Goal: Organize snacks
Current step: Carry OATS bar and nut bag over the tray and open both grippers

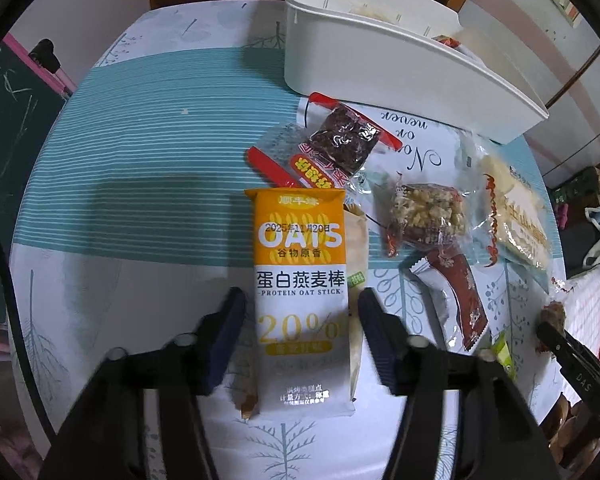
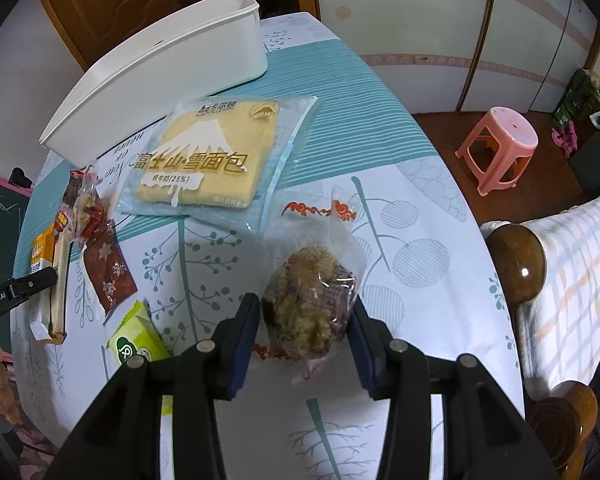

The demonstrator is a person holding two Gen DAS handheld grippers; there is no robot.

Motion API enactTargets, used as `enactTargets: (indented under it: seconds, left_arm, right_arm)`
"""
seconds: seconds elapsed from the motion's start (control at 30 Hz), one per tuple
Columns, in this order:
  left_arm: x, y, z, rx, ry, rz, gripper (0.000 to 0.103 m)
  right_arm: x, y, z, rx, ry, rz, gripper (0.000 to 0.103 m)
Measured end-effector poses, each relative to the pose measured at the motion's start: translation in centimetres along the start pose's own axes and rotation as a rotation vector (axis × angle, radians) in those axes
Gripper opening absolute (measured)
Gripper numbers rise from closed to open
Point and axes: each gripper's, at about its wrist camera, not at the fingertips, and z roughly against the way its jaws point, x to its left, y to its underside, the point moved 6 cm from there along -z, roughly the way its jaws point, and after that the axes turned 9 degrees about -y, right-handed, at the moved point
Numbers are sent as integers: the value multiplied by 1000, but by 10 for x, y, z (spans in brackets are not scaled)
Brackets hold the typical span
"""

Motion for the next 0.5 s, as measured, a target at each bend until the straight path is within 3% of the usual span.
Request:
enactTargets:
  seconds: [0.23,0.5]
  left_arm:
    - [3,-1,13,-53,5,3,36]
    - [-21,-13,58,-152,27,-79,36]
  right_arm:
    - [1,0,0,-2,2,3,44]
    - [16,1,1,13,-13,45,43]
